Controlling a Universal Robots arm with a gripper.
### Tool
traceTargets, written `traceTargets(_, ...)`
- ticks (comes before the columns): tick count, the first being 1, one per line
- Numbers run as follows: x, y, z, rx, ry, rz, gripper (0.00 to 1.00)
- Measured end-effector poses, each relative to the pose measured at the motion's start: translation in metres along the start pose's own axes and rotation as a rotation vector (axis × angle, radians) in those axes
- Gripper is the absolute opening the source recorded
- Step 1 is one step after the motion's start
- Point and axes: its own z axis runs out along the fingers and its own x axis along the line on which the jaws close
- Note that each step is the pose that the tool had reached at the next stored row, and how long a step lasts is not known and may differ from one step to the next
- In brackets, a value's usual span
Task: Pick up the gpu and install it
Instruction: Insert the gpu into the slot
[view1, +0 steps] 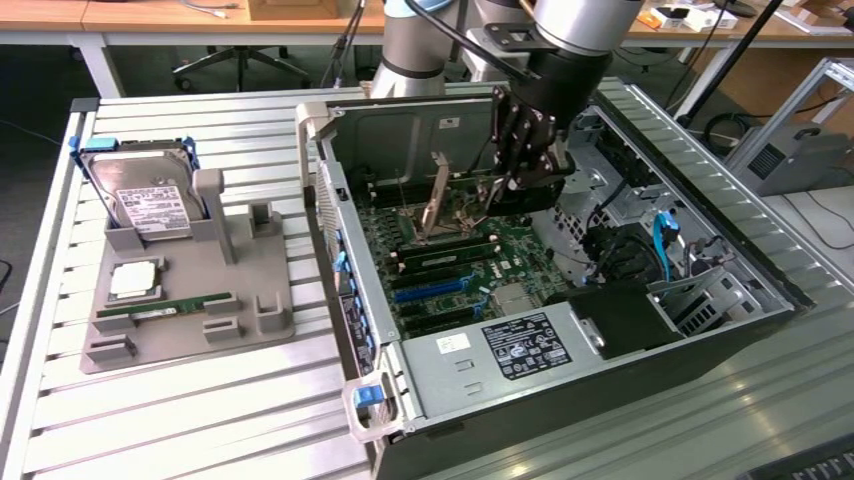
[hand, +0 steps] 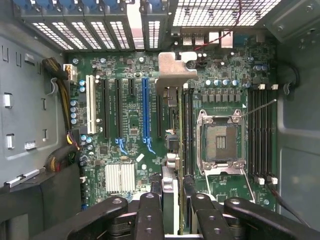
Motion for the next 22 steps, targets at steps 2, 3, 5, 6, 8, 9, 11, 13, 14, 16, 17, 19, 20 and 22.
traceTargets(2,0.0009,0.0,0.0005,0.0,0.0,0.0,0.27)
traceTargets(3,0.0013,0.0,0.0008,0.0,-0.0001,0.0,0.27)
traceTargets(5,0.002,0.0,0.0012,0.0,-0.0001,0.0,0.27)
traceTargets(6,0.0024,0.0,0.0013,0.0,-0.0001,0.0,0.27)
traceTargets(8,0.0034,0.0,0.0019,0.0,0.0,0.0,0.27)
traceTargets(9,0.0038,0.0,0.0021,0.0,0.0,0.0,0.27)
traceTargets(11,0.0045,0.0,0.0025,0.0,0.0,0.0,0.27)
traceTargets(13,0.005,0.0001,0.0028,0.0,0.0,0.0,0.27)
traceTargets(14,0.0054,0.0003,0.003,0.0,0.0,0.0,0.27)
traceTargets(16,0.0065,0.0011,0.0035,-0.0001,0.0001,0.0,0.27)
traceTargets(17,0.0068,0.0013,0.0036,0.0,0.0001,0.0,0.27)
traceTargets(19,0.0074,0.0016,0.004,0.0,0.0,0.0,0.27)
traceTargets(20,0.0078,0.0018,0.0041,0.0,0.0,0.0,0.27)
traceTargets(22,0.0084,0.0021,0.0044,0.0,0.0,0.0,0.27)
